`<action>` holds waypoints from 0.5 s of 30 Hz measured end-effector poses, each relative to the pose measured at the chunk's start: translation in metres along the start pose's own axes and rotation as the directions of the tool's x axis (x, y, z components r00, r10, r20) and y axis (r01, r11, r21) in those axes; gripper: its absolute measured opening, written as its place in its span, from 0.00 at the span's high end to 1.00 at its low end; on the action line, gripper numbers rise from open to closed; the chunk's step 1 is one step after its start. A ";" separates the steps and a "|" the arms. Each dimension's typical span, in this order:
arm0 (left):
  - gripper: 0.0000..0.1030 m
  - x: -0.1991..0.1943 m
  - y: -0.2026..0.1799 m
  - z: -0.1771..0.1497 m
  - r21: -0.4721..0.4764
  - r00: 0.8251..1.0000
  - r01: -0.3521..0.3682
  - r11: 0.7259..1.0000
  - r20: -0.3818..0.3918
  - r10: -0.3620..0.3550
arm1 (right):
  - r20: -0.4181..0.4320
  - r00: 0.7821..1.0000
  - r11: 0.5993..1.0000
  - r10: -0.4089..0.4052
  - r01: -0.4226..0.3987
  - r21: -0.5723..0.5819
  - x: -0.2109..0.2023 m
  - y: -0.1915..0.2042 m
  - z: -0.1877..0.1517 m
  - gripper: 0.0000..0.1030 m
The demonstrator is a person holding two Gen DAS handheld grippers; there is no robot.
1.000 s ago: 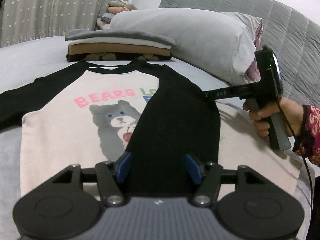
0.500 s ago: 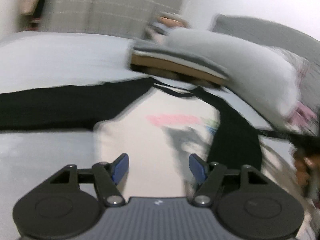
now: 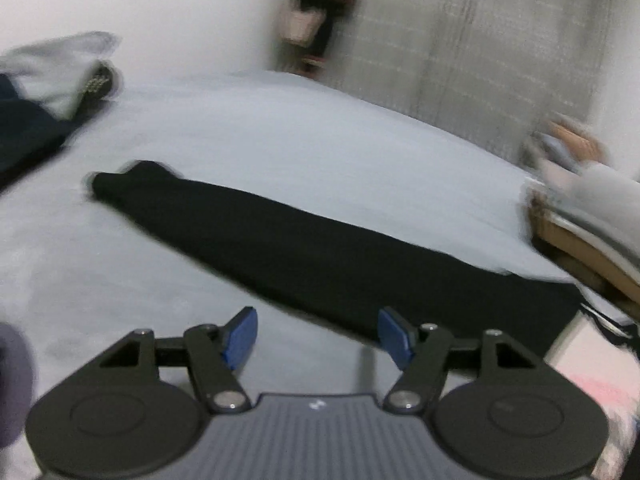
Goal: Fold clothes
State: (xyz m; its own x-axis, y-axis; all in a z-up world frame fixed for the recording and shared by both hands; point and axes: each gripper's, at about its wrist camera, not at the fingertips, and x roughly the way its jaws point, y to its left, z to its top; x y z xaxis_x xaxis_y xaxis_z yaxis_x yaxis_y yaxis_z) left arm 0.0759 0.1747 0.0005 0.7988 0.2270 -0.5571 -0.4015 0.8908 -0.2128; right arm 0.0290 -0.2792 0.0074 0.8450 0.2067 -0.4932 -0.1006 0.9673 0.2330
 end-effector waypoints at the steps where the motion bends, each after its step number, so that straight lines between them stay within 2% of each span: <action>1: 0.34 0.004 0.003 0.001 -0.022 0.999 -0.050 0.999 0.013 0.050 | -0.004 1.000 1.000 0.009 -0.009 0.003 -0.001 -0.001 -0.001 0.56; 2: 0.35 0.008 0.006 0.003 -0.045 0.995 -0.099 0.994 0.025 0.100 | -0.008 1.000 1.000 0.016 -0.016 0.004 -0.001 -0.002 -0.002 0.56; 5: 0.35 0.024 0.006 0.011 -0.106 0.981 -0.178 0.978 0.057 0.185 | -0.014 1.000 1.000 0.016 -0.016 0.014 -0.003 -0.006 -0.003 0.56; 10: 0.35 0.050 0.021 0.029 -0.255 0.961 -0.239 0.937 0.077 0.266 | -0.015 0.999 0.999 0.032 -0.032 0.038 -0.003 -0.010 -0.004 0.55; 15: 0.36 0.068 0.036 0.044 -0.294 0.940 -0.298 0.908 0.077 0.333 | -0.015 0.999 0.998 0.044 -0.043 0.051 -0.003 -0.012 -0.004 0.55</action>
State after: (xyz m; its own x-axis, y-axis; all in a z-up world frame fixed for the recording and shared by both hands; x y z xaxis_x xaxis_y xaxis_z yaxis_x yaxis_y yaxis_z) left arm 0.1355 0.2401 -0.0094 0.6512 0.5407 -0.5325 -0.7345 0.6255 -0.2632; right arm 0.0252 -0.2908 0.0027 0.8320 0.2512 -0.4946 -0.1101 0.9486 0.2965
